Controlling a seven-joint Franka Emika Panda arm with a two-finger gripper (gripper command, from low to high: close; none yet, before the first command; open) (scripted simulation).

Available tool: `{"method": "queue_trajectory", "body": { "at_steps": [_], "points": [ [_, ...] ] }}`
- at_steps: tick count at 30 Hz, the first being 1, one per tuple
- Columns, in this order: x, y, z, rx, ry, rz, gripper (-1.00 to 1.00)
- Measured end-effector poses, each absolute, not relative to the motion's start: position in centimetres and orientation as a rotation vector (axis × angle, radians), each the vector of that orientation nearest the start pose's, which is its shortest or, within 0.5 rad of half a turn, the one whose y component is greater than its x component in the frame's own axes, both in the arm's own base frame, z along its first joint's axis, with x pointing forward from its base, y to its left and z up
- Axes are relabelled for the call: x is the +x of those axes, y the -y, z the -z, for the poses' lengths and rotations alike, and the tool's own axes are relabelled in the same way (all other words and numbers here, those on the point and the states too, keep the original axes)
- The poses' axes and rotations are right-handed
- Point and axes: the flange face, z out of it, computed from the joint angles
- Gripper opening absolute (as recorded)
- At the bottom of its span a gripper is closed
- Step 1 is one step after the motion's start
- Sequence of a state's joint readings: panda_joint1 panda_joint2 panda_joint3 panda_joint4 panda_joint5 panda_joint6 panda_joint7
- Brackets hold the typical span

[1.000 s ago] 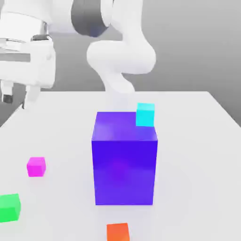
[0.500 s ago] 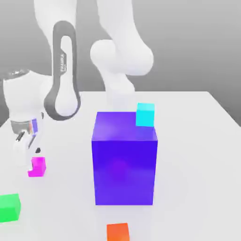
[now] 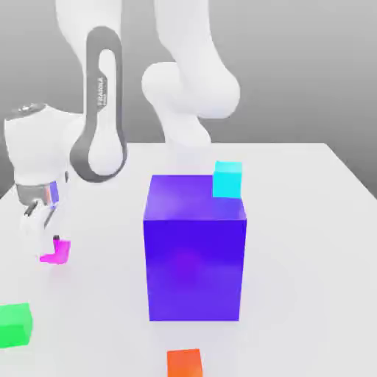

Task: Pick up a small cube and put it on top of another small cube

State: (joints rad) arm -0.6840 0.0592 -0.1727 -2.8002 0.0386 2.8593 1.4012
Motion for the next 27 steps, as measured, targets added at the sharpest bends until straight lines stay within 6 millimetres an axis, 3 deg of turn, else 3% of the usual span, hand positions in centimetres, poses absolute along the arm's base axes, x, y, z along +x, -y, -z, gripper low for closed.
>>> {"method": "queue_trajectory", "body": {
  "at_steps": [7,12,16,17,23,27],
  "points": [
    [33.2,30.6,-21.9,-1.545,-2.734,0.0,-1.0],
    [39.9,30.6,-23.7,-1.727,-2.623,0.001,-1.0],
    [41.1,30.5,-19.3,-1.757,-2.604,0.001,-1.0],
    [41.1,30.4,-18.4,-1.758,-2.603,0.001,1.0],
    [41.1,30.4,-17.9,-1.758,-2.604,0.001,1.0],
    [41.2,30.5,-22.0,-1.759,-2.603,0.0,1.0]
  ]
}}
